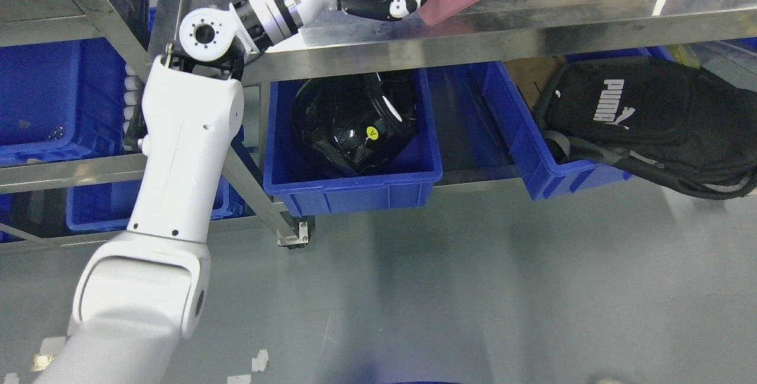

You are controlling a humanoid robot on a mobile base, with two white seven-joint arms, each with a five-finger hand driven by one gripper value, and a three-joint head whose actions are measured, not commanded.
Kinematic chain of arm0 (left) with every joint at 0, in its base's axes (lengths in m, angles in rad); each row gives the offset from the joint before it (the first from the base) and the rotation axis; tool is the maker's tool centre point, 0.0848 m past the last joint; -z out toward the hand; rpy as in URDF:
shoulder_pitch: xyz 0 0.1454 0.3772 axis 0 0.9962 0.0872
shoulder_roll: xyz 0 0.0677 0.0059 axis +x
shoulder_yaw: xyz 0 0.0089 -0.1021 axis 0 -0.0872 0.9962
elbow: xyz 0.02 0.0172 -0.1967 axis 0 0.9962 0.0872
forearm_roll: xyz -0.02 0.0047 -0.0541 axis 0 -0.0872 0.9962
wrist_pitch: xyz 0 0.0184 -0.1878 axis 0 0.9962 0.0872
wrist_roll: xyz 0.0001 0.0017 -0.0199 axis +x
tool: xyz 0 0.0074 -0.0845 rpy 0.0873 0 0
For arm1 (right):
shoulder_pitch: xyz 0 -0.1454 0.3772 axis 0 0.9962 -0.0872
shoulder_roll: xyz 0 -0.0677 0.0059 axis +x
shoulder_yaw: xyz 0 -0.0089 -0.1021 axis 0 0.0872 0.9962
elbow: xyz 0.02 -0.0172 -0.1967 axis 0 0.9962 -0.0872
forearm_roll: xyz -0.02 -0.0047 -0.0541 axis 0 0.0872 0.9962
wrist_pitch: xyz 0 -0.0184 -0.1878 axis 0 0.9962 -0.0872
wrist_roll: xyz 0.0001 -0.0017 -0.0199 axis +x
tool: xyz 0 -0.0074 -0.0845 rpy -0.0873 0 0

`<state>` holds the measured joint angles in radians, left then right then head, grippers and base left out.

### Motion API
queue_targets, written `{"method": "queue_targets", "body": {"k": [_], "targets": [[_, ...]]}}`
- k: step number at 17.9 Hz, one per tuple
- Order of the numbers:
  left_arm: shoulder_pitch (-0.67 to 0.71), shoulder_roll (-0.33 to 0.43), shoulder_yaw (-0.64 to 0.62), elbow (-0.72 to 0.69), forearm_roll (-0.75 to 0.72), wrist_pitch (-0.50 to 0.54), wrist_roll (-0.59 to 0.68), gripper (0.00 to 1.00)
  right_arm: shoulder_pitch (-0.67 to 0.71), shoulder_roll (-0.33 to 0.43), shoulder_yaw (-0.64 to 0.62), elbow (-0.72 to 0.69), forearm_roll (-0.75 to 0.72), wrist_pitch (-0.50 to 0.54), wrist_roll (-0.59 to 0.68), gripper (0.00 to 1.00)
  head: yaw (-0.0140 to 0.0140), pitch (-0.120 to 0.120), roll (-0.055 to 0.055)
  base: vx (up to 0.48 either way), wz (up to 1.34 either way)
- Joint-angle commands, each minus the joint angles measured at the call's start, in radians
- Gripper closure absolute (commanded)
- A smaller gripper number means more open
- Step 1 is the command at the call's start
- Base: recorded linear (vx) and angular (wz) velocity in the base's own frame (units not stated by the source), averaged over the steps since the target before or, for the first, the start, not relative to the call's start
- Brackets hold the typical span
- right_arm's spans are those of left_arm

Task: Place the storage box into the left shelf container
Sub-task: 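Pull the pink box off the shelf and lower it with the left hand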

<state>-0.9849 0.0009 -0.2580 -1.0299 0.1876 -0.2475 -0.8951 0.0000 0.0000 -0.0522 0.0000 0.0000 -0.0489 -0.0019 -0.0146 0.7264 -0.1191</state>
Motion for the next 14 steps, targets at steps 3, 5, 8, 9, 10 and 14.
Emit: {"method": "queue_targets", "body": {"k": [3, 5, 8, 9, 10, 14], "targets": [[0.342, 0.017, 0.051, -0.433, 0.274, -0.152, 0.148, 1.00, -0.005, -0.017, 0.000, -0.017, -0.021, -0.002, -0.001, 0.00, 0.0000, 0.000, 0.000, 0.000, 0.00], [0.470, 0.017, 0.028, -0.491, 0.273, -0.251, 0.215, 1.00, -0.005, -0.017, 0.000, -0.017, -0.021, 0.000, -0.001, 0.00, 0.0000, 0.000, 0.000, 0.000, 0.00], [0.711, 0.017, -0.041, -0.579, 0.273, -0.387, 0.229, 0.99, -0.005, -0.017, 0.000, -0.017, -0.021, 0.000, 0.000, 0.00, 0.0000, 0.000, 0.000, 0.000, 0.00], [0.776, 0.017, -0.059, -0.579, 0.273, -0.457, 0.225, 0.99, -0.005, -0.017, 0.000, -0.017, -0.021, -0.002, -0.001, 0.00, 0.0000, 0.000, 0.000, 0.000, 0.00], [0.808, 0.017, -0.067, -0.573, 0.273, -0.530, 0.225, 0.98, -0.005, -0.017, 0.000, -0.017, -0.021, 0.000, 0.000, 0.00, 0.0000, 0.000, 0.000, 0.000, 0.00], [0.969, 0.017, -0.064, -0.567, 0.273, -0.538, 0.225, 0.98, -0.005, -0.017, 0.000, -0.017, -0.021, -0.002, 0.000, 0.00, 0.0000, 0.000, 0.000, 0.000, 0.00]]}}
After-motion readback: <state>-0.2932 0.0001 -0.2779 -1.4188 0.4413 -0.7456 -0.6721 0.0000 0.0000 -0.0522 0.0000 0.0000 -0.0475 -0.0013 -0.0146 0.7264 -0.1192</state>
